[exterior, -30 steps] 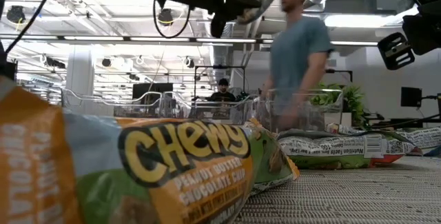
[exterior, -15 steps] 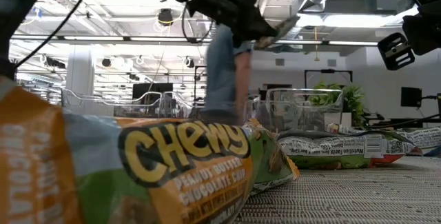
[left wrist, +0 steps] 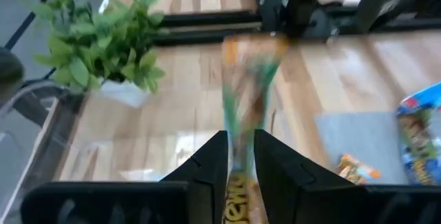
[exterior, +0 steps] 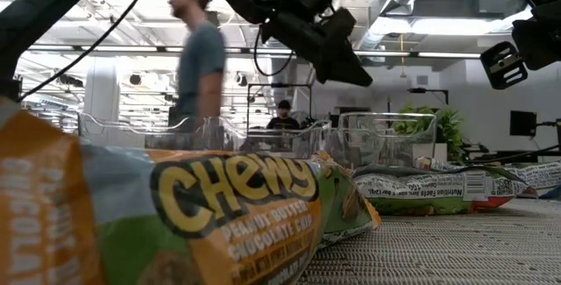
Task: Pick and place Granola Bars by type
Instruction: Put the yellow granola bar into the right transparent bin, then put the blue granola bar into the left transparent bin
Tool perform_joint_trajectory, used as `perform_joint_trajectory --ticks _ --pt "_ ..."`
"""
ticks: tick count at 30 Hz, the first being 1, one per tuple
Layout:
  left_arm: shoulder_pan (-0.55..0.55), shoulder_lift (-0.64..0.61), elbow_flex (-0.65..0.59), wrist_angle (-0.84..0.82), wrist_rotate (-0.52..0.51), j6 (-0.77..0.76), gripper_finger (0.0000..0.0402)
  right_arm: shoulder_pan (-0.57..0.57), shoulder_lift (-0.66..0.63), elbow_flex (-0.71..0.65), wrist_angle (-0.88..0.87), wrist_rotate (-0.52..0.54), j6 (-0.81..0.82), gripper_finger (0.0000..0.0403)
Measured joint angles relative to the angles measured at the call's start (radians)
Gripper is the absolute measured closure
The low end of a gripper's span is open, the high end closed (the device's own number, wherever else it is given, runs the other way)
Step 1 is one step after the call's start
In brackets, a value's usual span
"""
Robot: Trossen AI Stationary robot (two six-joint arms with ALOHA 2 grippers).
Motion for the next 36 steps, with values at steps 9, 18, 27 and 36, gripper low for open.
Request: perform_joint_trajectory --ticks 9,18,27,36 --pt "-0.01 0.021 -0.003 0.008 -0.057 0.061 0.0338 0.0 0.0 0.0 0.0 0.0 0.0 0.0341" --pt "-0.006 0.008 -0.003 0.022 -0.001 -0.101 0.0338 0.0 0.0 0.0 0.0 0.0 0.0 0.0341" --pt "-0.002 -0.076 -0.003 0.106 0.217 -0.246 0.0338 0.0 0.0 0.0 0.0 0.0 0.0 0.0341" --pt "-0.019 -0.199 -0.11 0.223 0.18 -0.398 0.0338 0.0 0.0 0.0 0.0 0.0 0.0 0.0341"
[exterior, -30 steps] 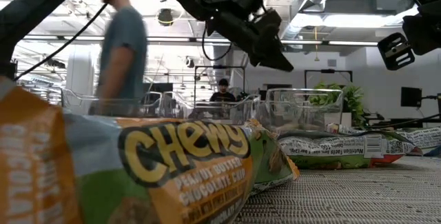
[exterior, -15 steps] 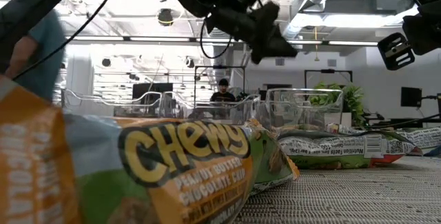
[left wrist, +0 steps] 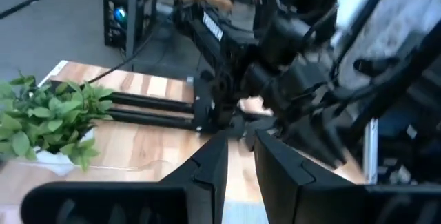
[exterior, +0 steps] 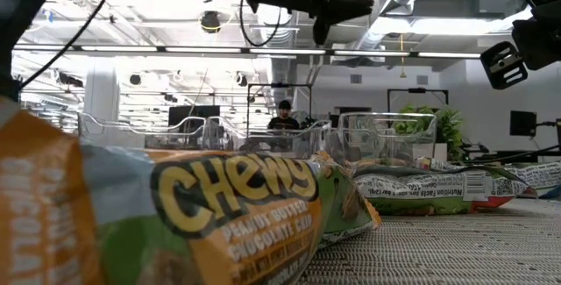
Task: Pick and place Granola Bars by type
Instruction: Put the blue granola bar into the left transparent bin
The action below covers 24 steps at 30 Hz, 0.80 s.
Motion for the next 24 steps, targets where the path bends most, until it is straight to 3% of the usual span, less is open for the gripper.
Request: perform_joint_trajectory --ticks 6,15,24 --pt "-0.032 -0.149 -0.273 0.191 -0.105 -0.08 0.0338 0.0 0.0 0.0 0.0 0.0 0.0 0.0341" --pt "-0.09 -0.414 -0.667 0.189 -0.256 -0.126 0.0338 0.0 0.0 0.0 0.0 0.0 0.0 0.0341" --pt "-0.225 -0.688 -0.965 0.048 -0.412 -0.418 0.0338 0.0 0.0 0.0 0.0 0.0 0.0 0.0341"
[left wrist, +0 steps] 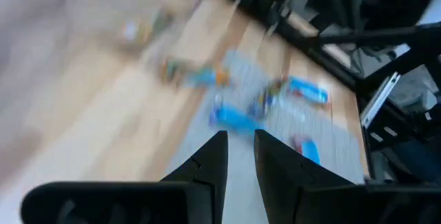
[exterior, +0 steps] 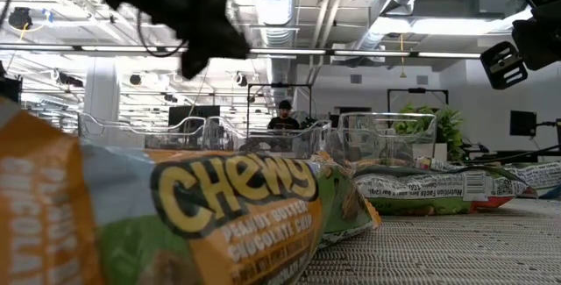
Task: Pick and place Granola Bars by type
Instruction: Put the blue granola bar into the left transparent bin
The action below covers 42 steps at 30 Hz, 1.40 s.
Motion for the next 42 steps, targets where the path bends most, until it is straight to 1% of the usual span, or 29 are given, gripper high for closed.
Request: perform_joint_trajectory --ticks 3,9,12,15,20,27,31,34,36,39,42 --pt "-0.07 -0.095 -0.059 -0.107 -0.051 -0.134 0.0338 0.0 0.0 0.0 0.0 0.0 0.0 0.0341" --pt "-0.254 -0.249 -0.08 -0.426 -0.12 -0.33 0.0338 0.0 0.0 0.0 0.0 0.0 0.0 0.0341" --pt "-0.35 -0.301 -0.08 -0.533 -0.165 -0.437 0.0338 0.0 0.0 0.0 0.0 0.0 0.0 0.0341" --pt "-0.441 -0.324 -0.08 -0.598 -0.186 -0.549 0.0338 0.0 0.0 0.0 0.0 0.0 0.0 0.0341" --pt "-0.563 -0.315 -0.08 -0.635 -0.196 -0.72 0.0338 0.0 0.0 0.0 0.0 0.0 0.0 0.0341" --pt "-0.695 -0.258 -0.08 -0.644 -0.275 -1.012 0.0338 0.0 0.0 0.0 0.0 0.0 0.0 0.0341" --pt "-0.754 -0.204 -0.079 -0.648 -0.3 -1.192 0.0338 0.0 0.0 0.0 0.0 0.0 0.0 0.0341" --pt "-0.798 -0.159 -0.078 -0.647 -0.293 -1.34 0.0338 0.0 0.0 0.0 0.0 0.0 0.0 0.0341" --pt "-0.835 -0.129 -0.078 -0.616 -0.292 -1.431 0.0338 0.0 0.0 0.0 0.0 0.0 0.0 0.0341" --pt "-0.876 -0.078 -0.075 -0.554 -0.286 -1.534 0.0338 0.0 0.0 0.0 0.0 0.0 0.0 0.0341" --pt "-0.901 -0.01 -0.029 -0.56 -0.291 -1.6 0.0338 0.0 0.0 0.0 0.0 0.0 0.0 0.0341"
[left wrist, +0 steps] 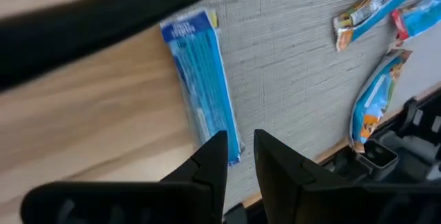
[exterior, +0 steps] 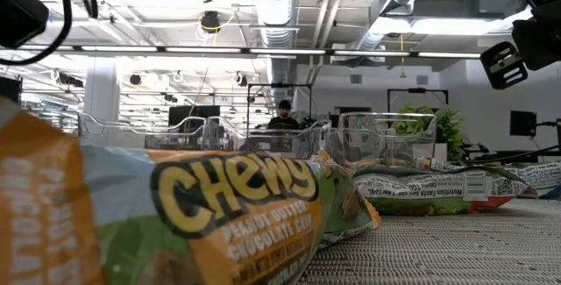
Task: Pick and place Granola Bars by type
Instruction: Put the blue granola bar into the left transparent bin
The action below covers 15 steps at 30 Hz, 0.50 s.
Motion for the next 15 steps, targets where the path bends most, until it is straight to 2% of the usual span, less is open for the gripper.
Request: perform_joint_trajectory --ticks 5,11,15 --pt "-0.038 0.111 0.097 -0.094 -0.01 -0.042 0.0338 0.0 0.0 0.0 0.0 0.0 0.0 0.0341" --pt "-0.043 0.215 0.151 -0.08 0.047 -0.041 0.0337 0.0 0.0 0.0 0.0 0.0 0.0 0.0341" --pt "-0.036 0.248 0.175 -0.077 0.047 -0.025 0.0321 0.0 0.0 0.0 0.0 0.0 0.0 0.0341"
